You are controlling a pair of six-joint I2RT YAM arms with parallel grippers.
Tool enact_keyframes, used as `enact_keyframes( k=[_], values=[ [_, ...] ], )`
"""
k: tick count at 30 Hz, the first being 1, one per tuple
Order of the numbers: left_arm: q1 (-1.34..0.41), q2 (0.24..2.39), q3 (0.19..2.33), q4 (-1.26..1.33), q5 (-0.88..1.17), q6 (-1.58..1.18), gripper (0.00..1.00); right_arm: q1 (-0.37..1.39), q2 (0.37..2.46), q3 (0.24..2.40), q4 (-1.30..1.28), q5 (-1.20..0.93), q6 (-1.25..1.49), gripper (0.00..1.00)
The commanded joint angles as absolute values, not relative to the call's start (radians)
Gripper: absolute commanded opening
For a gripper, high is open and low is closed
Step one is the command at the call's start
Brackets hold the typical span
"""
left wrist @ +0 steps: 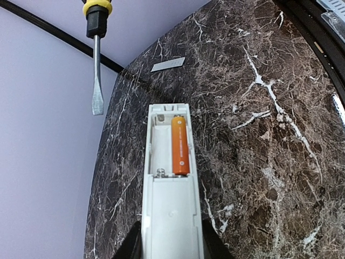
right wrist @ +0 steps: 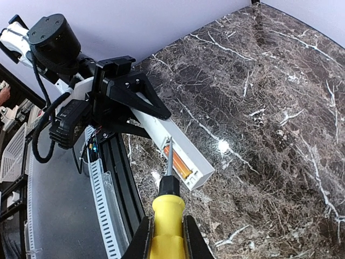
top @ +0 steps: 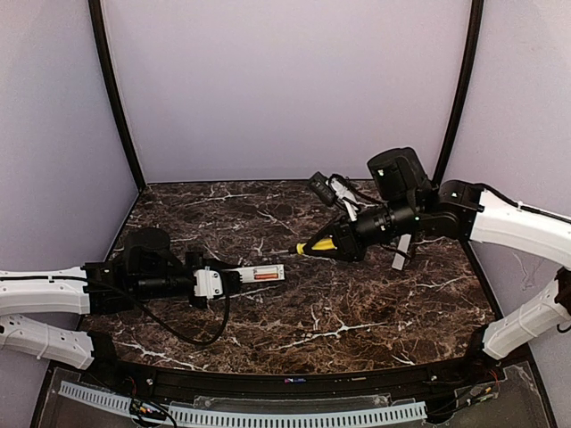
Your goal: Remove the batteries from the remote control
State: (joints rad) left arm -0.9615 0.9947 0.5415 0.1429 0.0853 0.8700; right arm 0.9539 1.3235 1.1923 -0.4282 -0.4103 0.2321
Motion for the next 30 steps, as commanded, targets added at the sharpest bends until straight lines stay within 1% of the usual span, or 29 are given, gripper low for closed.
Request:
enact_keyframes(
  k=[1,8,17,24,30],
  values=[
    [-0.963,0.989,0.538,0.195,0.079,0.907,0.00,0.946,1.295,1.250,-0.453,-0.392,0.093,0.00],
    [-0.962,0.994,0.535,0.196,0.088,1.031,0.00,0.946,1.296,1.288,-0.519,-0.393,-0.032,0.00],
    [-0.962,1.010,0.560,0.183,0.040,1.180,0.00,0.946,1.296,1.320,-0.602,-0.378,-0.166,0.00],
    [-0.961,1.063,0.591,0.215,-0.034,1.281,0.00,0.949,1.356,1.395,-0.713,-0.376,-0.238,0.00],
    [-0.960,1.101,0.585,0.290,-0.053,1.275,0.00,0.982,1.420,1.458,-0.790,-0.349,-0.282,0.00]
  ],
)
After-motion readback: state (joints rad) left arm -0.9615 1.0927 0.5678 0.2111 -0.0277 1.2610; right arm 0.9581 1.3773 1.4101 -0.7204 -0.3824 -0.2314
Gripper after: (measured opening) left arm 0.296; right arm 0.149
